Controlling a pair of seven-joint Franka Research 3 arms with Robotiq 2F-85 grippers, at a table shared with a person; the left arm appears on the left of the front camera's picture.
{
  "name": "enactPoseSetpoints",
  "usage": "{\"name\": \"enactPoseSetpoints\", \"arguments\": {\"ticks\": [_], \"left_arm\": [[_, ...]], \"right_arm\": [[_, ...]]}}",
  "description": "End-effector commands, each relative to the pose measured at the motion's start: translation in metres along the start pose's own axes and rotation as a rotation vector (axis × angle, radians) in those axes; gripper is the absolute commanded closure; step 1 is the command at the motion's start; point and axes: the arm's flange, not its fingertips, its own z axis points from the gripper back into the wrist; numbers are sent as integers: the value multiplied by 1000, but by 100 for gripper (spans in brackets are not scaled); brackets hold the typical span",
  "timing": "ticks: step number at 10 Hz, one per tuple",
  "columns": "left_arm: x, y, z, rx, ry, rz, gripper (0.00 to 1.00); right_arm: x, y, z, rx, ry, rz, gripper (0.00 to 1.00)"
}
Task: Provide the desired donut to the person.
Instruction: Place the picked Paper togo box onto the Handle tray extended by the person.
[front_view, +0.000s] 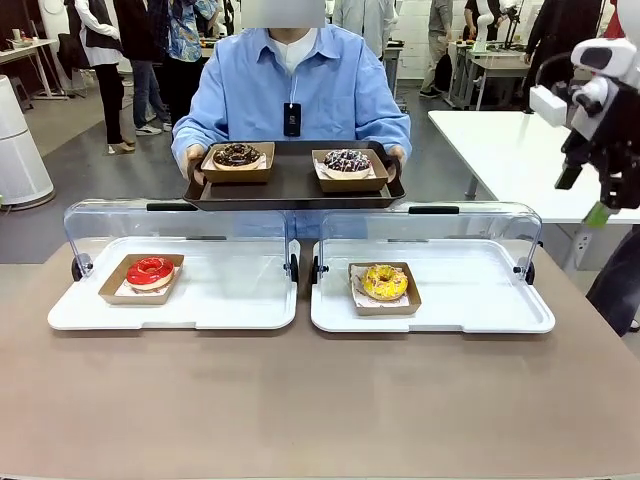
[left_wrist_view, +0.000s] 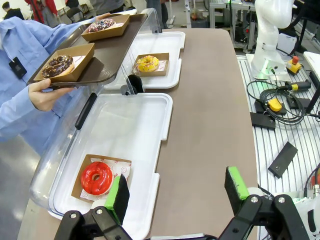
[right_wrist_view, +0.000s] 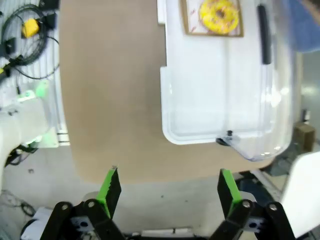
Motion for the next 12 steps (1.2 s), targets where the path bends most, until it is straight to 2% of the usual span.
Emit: {"name": "enactPoseSetpoints", "arguments": {"ticks": [1,3,4,12], "left_arm": [[0,-1,1,0,-17,0,0],[0,-1,1,0,-17,0,0],[0,-1,1,0,-17,0,0],[0,-1,1,0,-17,0,0]], "right_arm": [[-11,-9,-21,-13,3,-18,0],[-10,-24,-30,-23,26,-32,0],[-11,-7,-21,3,-4,-24,0],[-11,-7,-21,3,-4,-24,0]]}}
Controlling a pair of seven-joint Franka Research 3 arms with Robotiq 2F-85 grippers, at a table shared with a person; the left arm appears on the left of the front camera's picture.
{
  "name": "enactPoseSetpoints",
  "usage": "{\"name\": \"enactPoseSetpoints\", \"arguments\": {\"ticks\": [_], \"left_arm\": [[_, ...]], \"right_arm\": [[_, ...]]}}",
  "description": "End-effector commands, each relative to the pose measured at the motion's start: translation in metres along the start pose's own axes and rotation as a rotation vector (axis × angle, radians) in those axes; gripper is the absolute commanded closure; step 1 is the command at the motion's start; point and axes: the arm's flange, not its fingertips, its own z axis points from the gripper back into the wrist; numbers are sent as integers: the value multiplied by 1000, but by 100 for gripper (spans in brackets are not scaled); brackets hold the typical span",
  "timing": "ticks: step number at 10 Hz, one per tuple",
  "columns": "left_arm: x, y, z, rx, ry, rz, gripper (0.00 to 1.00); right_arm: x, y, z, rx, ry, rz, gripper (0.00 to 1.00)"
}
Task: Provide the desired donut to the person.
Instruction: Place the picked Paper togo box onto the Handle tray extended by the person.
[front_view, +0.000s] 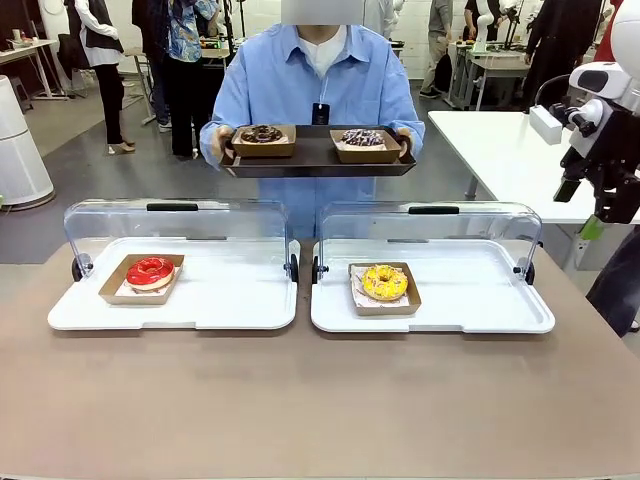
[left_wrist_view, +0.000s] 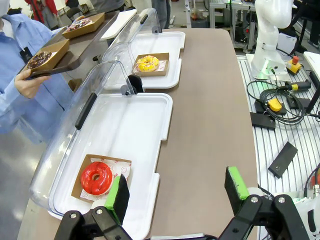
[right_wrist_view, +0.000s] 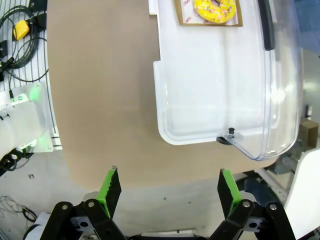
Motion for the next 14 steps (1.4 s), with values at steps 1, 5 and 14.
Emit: {"name": "enactPoseSetpoints", "arguments": {"ticks": [1,5,14], "left_arm": [[0,-1,1,0,-17,-1,0],[0,-1,1,0,-17,-1,0],[0,-1,1,0,-17,-1,0]], "right_arm": [[0,2,0,9,0,1,0],[0,2,0,9,0,1,0],[-92,-32,-46,78,-962,103,0]]}}
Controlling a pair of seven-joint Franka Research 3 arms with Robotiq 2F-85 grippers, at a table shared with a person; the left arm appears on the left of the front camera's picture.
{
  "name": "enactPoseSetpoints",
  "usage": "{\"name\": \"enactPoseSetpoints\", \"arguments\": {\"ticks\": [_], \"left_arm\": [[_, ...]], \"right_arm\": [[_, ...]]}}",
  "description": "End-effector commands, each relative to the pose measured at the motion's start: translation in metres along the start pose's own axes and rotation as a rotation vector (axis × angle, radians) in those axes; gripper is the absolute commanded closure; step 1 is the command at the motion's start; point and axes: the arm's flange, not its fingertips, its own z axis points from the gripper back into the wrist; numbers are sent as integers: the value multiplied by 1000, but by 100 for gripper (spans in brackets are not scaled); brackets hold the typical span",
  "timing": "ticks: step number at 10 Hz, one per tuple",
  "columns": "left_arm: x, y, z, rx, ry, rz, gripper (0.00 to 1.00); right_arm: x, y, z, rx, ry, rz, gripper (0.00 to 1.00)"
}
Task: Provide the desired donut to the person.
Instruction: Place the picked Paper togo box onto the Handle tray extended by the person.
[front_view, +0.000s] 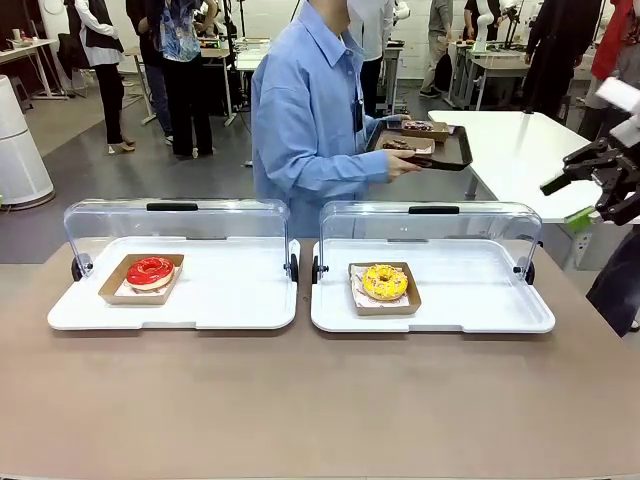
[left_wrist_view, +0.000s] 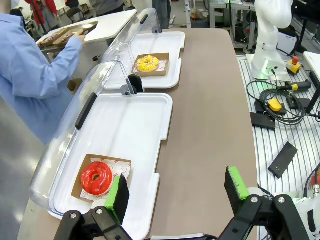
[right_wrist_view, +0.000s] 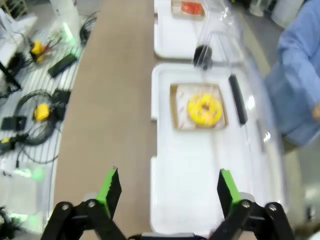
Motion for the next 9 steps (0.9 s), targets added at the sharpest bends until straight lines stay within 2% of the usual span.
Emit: {"name": "enactPoseSetpoints", "arguments": {"ticks": [1,2,5,7,9], "left_arm": [[0,-1,1,0,-17,-1,0],[0,-1,1,0,-17,-1,0],[0,-1,1,0,-17,-1,0],[0,-1,1,0,-17,-1,0],[0,-1,1,0,-17,-1,0]], "right_arm": [[-31,-16,-2,65,-319,74,0],[-51,-13,-1,29,-358,46,0],[-88,-7,8,15,-321,-69,0],[-101,-1,18,8,-297,-97,0],[-101,-1,23,3,-299,-87,0]]}}
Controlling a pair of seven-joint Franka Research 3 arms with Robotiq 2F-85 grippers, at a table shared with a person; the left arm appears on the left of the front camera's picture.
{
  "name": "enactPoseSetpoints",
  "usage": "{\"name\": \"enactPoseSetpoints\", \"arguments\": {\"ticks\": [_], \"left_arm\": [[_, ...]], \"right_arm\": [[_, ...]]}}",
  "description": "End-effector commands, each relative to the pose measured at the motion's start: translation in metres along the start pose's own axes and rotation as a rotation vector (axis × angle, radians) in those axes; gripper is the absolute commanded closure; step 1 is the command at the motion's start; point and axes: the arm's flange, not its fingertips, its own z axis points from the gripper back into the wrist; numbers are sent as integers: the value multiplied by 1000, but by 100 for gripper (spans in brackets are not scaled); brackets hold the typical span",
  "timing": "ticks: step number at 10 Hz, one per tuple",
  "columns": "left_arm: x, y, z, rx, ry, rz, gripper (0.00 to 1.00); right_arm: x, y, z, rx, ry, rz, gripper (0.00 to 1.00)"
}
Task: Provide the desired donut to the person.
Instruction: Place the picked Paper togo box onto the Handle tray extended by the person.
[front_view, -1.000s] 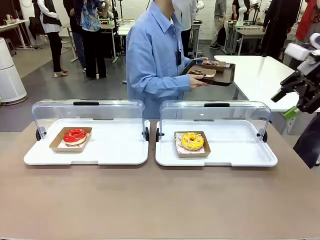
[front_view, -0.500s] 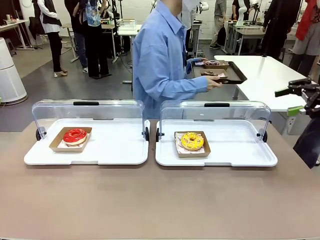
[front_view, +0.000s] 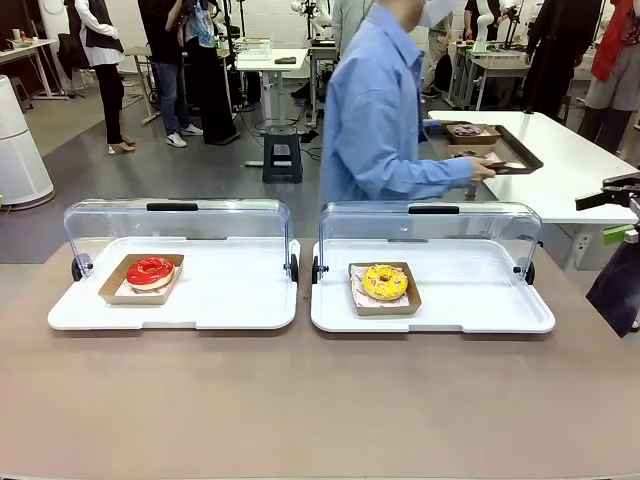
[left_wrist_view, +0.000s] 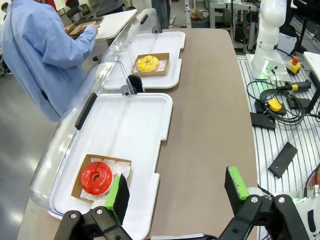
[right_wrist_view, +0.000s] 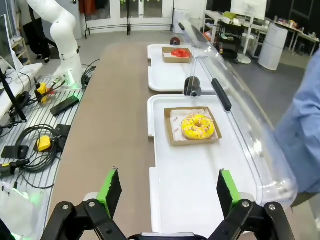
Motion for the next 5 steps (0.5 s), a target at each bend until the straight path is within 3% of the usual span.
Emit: {"name": "enactPoseSetpoints", "arguments": {"ticks": [1,5], "left_arm": [[0,-1,1,0,-17,-1,0],[0,-1,1,0,-17,-1,0]], "right_arm": [[12,-1,1,17,34,-8,0],[0,0,0,0,0,0,0]]}}
